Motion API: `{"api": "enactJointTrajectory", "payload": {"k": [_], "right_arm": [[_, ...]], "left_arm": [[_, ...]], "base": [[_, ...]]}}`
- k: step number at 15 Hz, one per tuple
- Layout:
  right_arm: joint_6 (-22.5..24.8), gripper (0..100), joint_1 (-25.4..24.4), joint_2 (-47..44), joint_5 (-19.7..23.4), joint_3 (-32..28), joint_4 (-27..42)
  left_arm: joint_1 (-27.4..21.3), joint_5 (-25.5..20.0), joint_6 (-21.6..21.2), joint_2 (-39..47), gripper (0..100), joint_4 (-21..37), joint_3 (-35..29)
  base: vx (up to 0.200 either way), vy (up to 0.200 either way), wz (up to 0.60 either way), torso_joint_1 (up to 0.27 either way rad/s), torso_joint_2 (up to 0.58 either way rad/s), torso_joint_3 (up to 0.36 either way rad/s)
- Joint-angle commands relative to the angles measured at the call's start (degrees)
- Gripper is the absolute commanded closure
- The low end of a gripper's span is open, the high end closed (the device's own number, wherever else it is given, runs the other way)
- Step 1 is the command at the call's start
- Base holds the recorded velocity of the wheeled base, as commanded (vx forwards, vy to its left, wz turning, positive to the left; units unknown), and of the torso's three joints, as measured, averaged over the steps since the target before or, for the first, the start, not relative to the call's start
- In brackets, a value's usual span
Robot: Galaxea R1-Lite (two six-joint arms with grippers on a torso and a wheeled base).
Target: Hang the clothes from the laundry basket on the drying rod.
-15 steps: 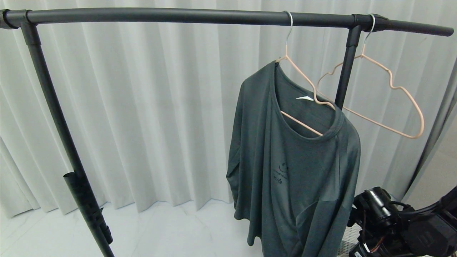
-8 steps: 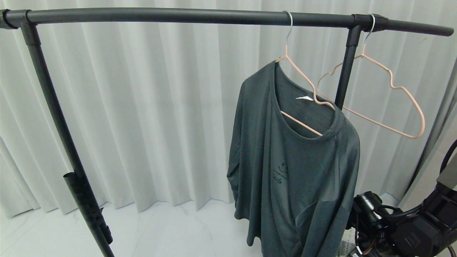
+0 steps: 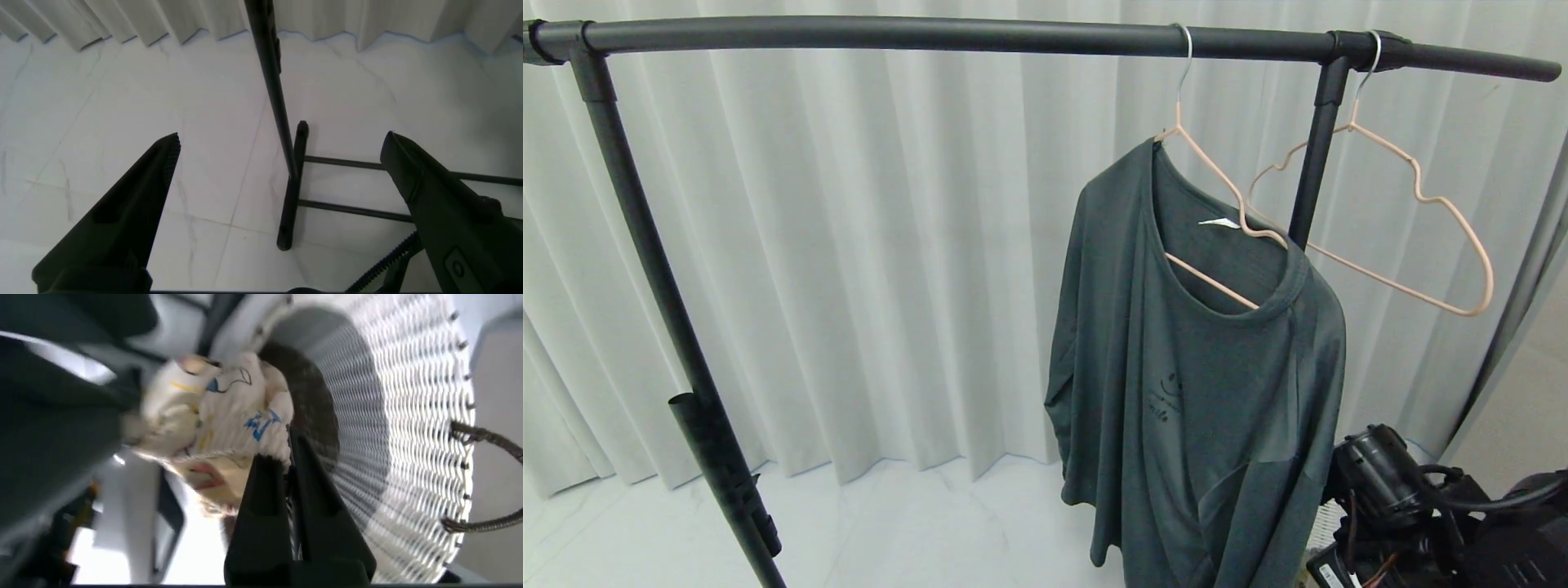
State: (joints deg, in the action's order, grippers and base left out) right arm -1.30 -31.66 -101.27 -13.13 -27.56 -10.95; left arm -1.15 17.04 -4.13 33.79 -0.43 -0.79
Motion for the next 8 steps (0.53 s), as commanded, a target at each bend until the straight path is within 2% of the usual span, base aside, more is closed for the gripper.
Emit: {"api": "enactJointTrajectory", "payload": {"k": [1,2,5,8], "right_arm": [[-4.6,100,-7.5,13.6,-0.1,-0.1,1.7],[-4.8,100,-9.5,16.8,-0.1,-0.1,2.1],[-4.8,100,-15.1,25.0,-1.9,-1.9,10.5],[-4.8,100,-19.1,28.6,-3.2,-2.9,12.3]], "left_arm": [[0.0,0.0,0.0,-0.6,0,0.0,0.0],[-0.1,0.0,0.0,-0.6,0,0.0,0.0],[-1.1,-0.3,0.0,-0.7,0,0.0,0.0],[-1.4,-0.3,0.1,-0.5,0,0.0,0.0]], "base": [[-0.200,0.000,0.00,0.007,0.01,-0.007],[-0.200,0.000,0.00,0.002,0.00,0.002],[-0.200,0.000,0.00,0.002,0.00,0.005],[-0.200,0.000,0.00,0.002,0.00,0.006]]}}
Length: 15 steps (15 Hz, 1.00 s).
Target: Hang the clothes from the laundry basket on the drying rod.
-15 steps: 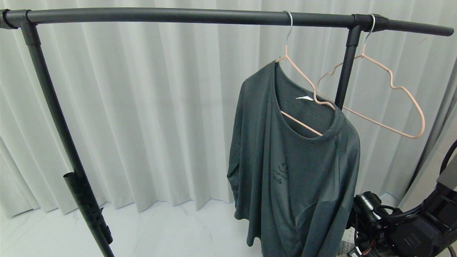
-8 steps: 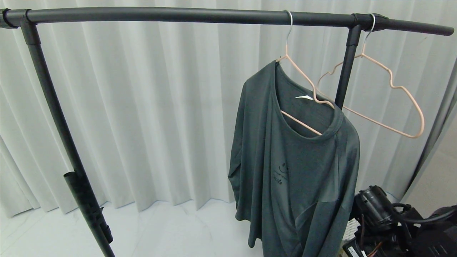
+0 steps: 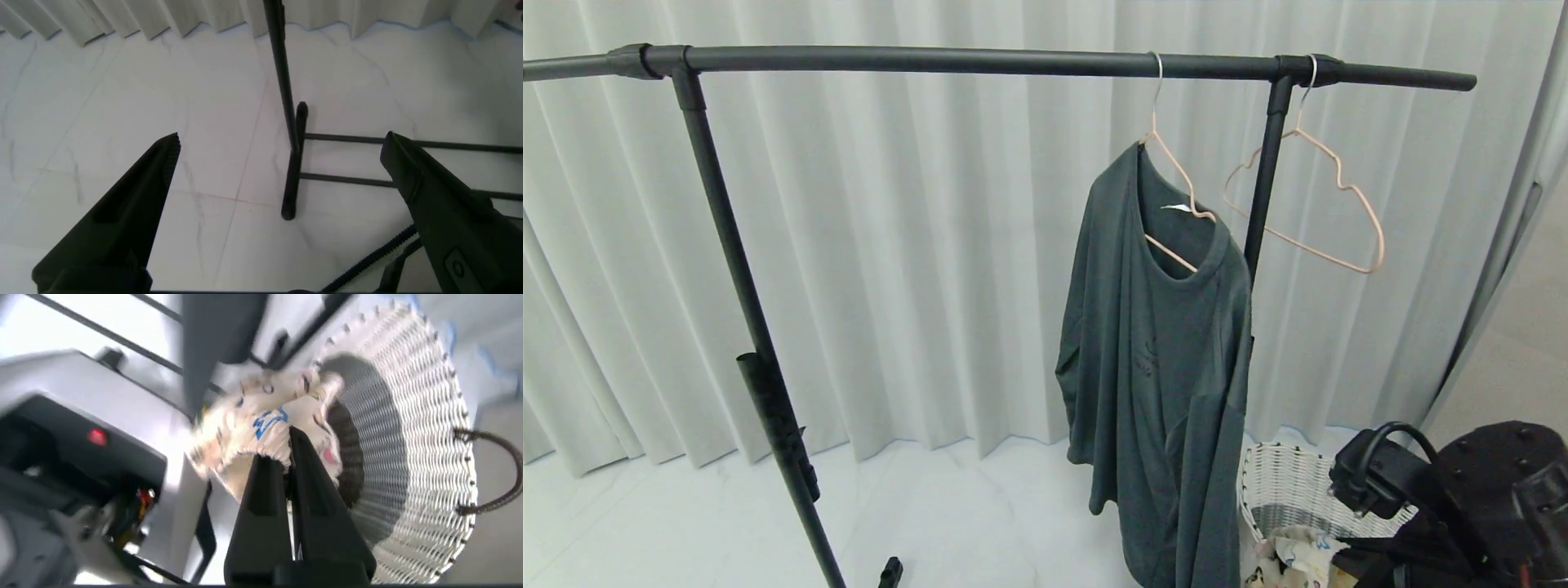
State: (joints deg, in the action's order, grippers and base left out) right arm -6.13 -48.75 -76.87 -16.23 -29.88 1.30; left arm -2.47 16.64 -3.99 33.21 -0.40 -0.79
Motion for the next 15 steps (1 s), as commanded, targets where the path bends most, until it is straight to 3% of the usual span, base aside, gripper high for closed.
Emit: {"api": "enactJointTrajectory", "payload": {"k": [1,8,12,13,15], "right_arm": [[0.0,100,-3.9,4.4,-0.1,-1.4,-0.2],[-0.8,100,-8.9,-0.9,0.0,-8.2,-0.2],[-8.5,100,-14.4,-7.1,-0.1,-13.9,-0.8],[-10.0,100,-15.1,-9.3,-0.1,-15.6,-1.9],[-10.9,100,-15.6,-13.8,-0.1,-19.0,-5.8]], "left_arm": [[-0.2,0.0,0.3,0.1,0,0.1,0.0],[-0.2,-0.5,0.4,-0.5,0,0.1,0.0],[-0.2,-4.3,1.3,-6.0,0,0.1,0.0],[-1.1,-6.3,1.3,-7.9,0,0.1,0.0],[-5.9,-15.0,1.2,-15.8,0,0.1,0.2]], "base": [[-0.200,0.000,0.00,0.002,0.01,0.002],[-0.200,0.000,0.00,0.002,0.00,0.004],[0.000,0.000,0.00,0.000,0.00,0.000],[0.000,0.000,0.00,0.000,0.00,0.000],[0.000,0.000,0.00,0.000,0.00,0.000]]}}
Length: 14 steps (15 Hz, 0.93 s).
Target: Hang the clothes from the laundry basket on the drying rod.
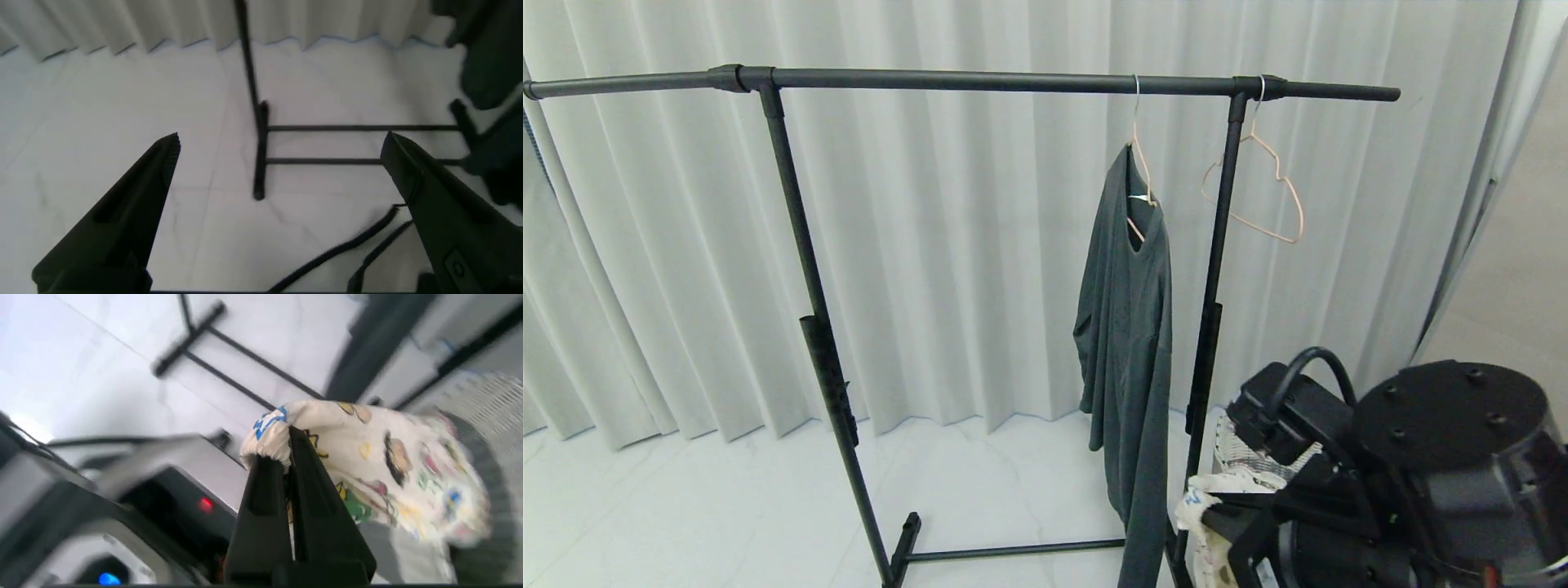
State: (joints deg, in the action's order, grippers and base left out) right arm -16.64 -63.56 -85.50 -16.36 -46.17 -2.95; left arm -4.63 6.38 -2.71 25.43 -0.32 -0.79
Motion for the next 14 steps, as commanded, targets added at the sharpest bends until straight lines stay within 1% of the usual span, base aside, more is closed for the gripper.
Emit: {"api": "enactJointTrajectory", "payload": {"k": [1,2,3,4,5,6,7,8,9,10,11,12,14], "right_arm": [[-0.4,100,-0.8,-7.2,0.0,-4.9,-2.7],[-0.5,100,-0.8,-9.1,0.0,-8.2,-3.1],[-0.5,100,-0.7,-10.6,0.0,-11.3,-3.1],[-0.5,100,-0.6,-11.4,0.1,-13.1,-3.1],[-0.5,100,-0.5,-13.2,0.4,-16.4,-3.1],[-0.5,100,-0.5,-14.2,0.5,-18.3,-3.1],[-0.5,100,-0.5,-15.0,0.5,-20.5,-3.1],[-0.1,100,-0.5,-16.0,0.5,-23.6,-2.9],[0.2,100,-0.5,-17.6,0.4,-27.5,-2.8],[0.6,100,-0.6,-19.3,0.4,-31.4,-2.4],[1.5,100,-0.6,-20.7,0.4,-35.1,-2.0],[2.4,100,-0.8,-21.6,0.5,-38.1,-1.1],[3.0,100,-2.2,-23.1,0.5,-43.8,1.7]], "left_arm": [[-4.4,-6.6,-1.2,-10.0,0,0.0,0.4],[-4.5,-7.3,-3.6,-10.6,0,-0.2,-0.3],[-5.1,-8.6,-3.5,-9.1,0,-0.5,-4.1],[-5.7,-9.5,-2.2,-6.7,0,-0.5,-7.7],[-7.1,-10.3,3.5,1.3,0,-0.6,-17.7],[-8.1,-10.5,5.9,6.7,0,-0.6,-23.6],[-9.8,-10.6,6.1,10.9,0,-0.6,-27.7],[-12.9,-10.6,6.5,13.9,0,-0.6,-29.8],[-16.6,-10.5,8.3,16.1,0,-0.6,-30.8],[-20.2,-10.5,12.5,17.4,0,-1.1,-31.4],[-23.3,-10.2,15.4,18.3,0,-1.2,-31.5],[-24.8,-9.9,15.7,19.2,0,-1.1,-30.8],[-25.1,-9.5,15.2,20.9,0,-1.1,-28.9]], "base": [[0.000,0.000,0.00,0.000,0.00,0.000],[0.000,0.000,0.00,0.000,0.00,0.000],[0.000,0.000,0.00,0.000,0.00,0.000],[0.000,0.000,0.00,0.000,0.00,0.000],[0.000,0.000,0.00,0.000,0.00,0.000],[0.000,0.000,0.00,0.000,0.00,0.000],[0.000,0.000,0.00,0.000,0.00,0.000],[0.000,0.000,0.00,0.000,0.00,0.000],[0.000,0.000,0.00,0.000,0.00,0.000],[0.000,0.000,0.00,0.000,0.00,0.000],[0.000,0.000,0.00,0.000,0.00,0.000],[0.000,0.000,0.00,0.000,0.00,0.000],[0.000,0.000,0.00,0.000,0.00,0.000]]}}
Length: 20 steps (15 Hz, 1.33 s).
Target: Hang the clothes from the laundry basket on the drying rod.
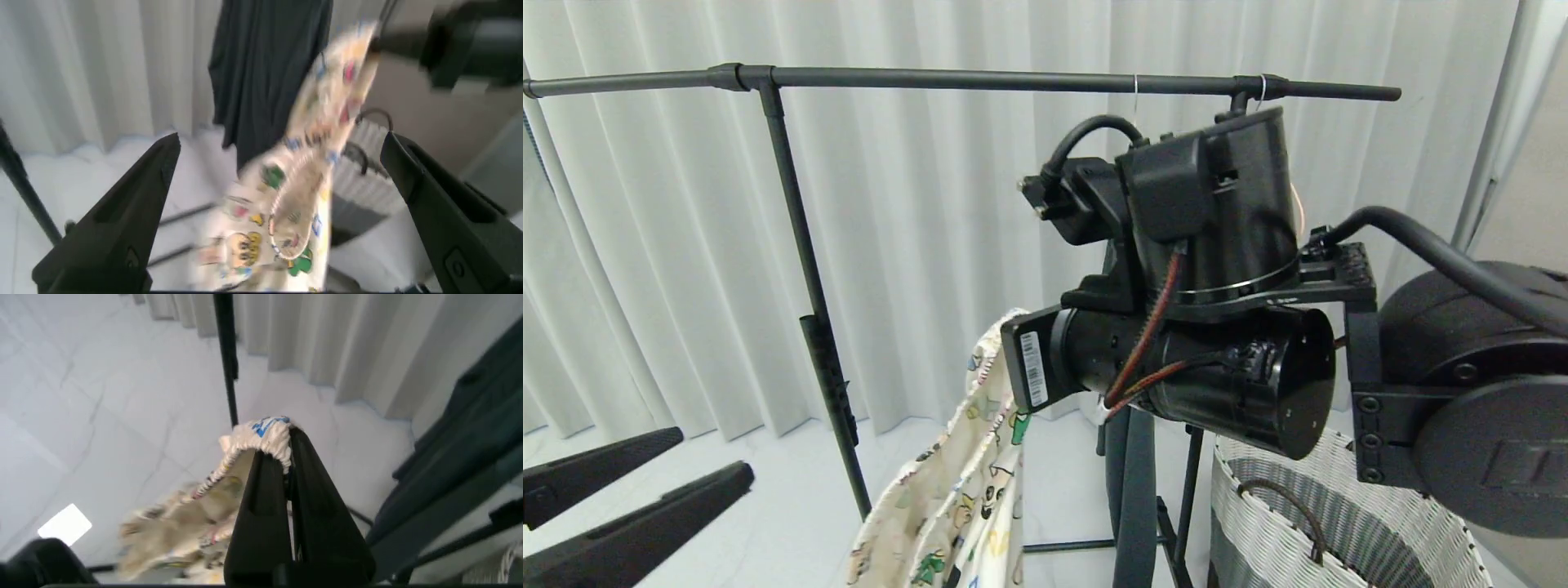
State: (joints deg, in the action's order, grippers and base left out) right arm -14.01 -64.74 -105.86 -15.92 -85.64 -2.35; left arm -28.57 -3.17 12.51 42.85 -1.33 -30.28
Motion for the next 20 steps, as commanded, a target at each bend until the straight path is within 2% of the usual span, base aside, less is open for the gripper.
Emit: {"api": "enactJointTrajectory", "payload": {"k": [1,4,6,7,8,13,18,20], "right_arm": [[0.5,100,-1.9,-3.6,0.0,-6.9,2.4],[0.5,100,-5.3,-5.9,-0.1,-13.4,4.8],[0.6,100,-6.3,-6.9,-0.4,-16.3,6.4],[1.4,100,-6.4,-7.2,-0.4,-17.6,7.1],[2.3,100,-6.4,-7.3,-0.4,-17.9,7.1],[3.3,100,-6.1,-7.4,-0.6,-18.2,7.1],[4.3,100,-7.4,-7.7,-0.5,-21.4,8.3],[4.3,100,-8.6,-7.7,-0.5,-23.1,8.9]], "left_arm": [[-1.5,-0.2,-0.1,3.8,0,-0.1,1.1],[-5.4,-0.2,0.1,4.1,0,-0.1,2.0],[-10.3,-0.3,0.1,3.6,0,-0.1,1.6],[-14.3,0.1,0.1,3.6,0,-0.1,1.5],[-15.8,0.1,0.1,4.1,0,-0.2,1.5],[-16.8,0.4,0.1,8.3,0,-2.9,2.1],[-17.3,7.1,0.1,8.5,0,-2.9,10.4],[-17.3,7.7,0.3,8.5,0,-2.9,12.3]], "base": [[0.000,0.000,0.00,0.000,0.00,0.000],[0.000,0.000,0.00,0.000,0.00,0.000],[0.000,0.000,0.00,0.000,0.00,0.000],[0.000,0.000,0.00,0.000,0.00,0.000],[0.000,0.000,0.00,0.000,0.00,0.000],[0.000,0.000,0.00,0.000,0.00,0.000],[0.000,0.000,0.00,0.000,0.00,0.000],[0.000,0.000,0.00,0.000,0.00,0.000]]}}
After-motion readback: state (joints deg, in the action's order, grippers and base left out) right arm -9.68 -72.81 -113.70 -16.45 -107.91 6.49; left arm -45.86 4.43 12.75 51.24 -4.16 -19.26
